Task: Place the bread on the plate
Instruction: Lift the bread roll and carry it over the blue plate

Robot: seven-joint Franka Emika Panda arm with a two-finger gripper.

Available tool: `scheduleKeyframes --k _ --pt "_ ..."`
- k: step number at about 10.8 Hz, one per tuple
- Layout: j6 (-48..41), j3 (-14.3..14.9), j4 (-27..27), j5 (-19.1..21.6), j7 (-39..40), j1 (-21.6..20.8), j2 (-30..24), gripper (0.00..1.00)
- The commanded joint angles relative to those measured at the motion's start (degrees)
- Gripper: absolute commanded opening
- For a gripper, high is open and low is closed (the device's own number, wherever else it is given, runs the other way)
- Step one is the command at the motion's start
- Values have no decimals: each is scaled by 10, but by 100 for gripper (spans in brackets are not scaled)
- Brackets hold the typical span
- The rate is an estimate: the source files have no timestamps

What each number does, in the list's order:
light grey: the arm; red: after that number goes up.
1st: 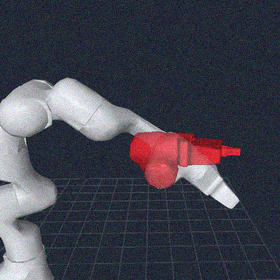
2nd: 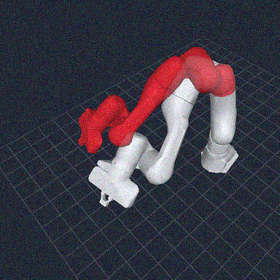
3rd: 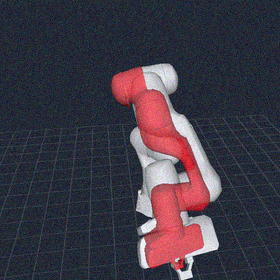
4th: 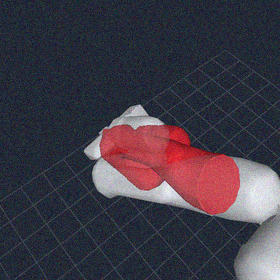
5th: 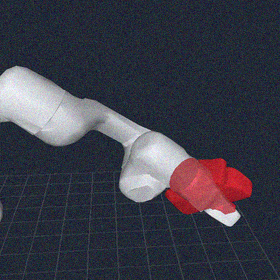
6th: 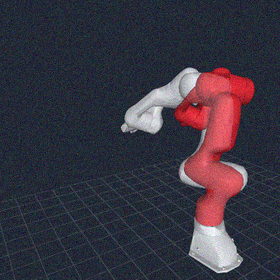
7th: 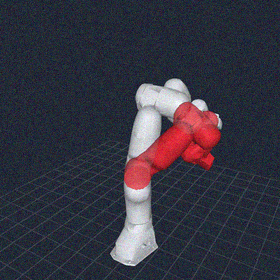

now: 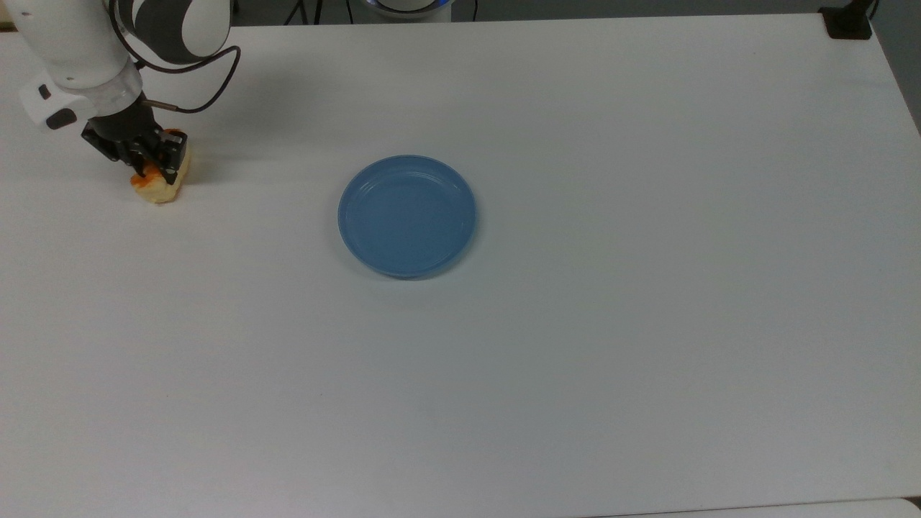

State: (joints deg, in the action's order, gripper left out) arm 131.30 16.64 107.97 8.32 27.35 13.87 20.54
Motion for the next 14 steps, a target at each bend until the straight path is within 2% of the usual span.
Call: scheduleKeyframes --k 1,2,3,4,6,8,14 --pt "-107 -57 3 1 -36 -8 -109 36" --pt "-127 -95 2 0 -74 -8 -133 36" --pt "-130 -148 1 -9 -144 -9 -144 36" --pt "-129 -191 1 -31 -205 -9 -143 36" --pt "-126 -246 1 -72 -320 -30 -129 31" --pt "-122 -265 2 -88 -386 -55 -112 31" --pt "-27 -267 1 -176 -505 -94 -20 32"
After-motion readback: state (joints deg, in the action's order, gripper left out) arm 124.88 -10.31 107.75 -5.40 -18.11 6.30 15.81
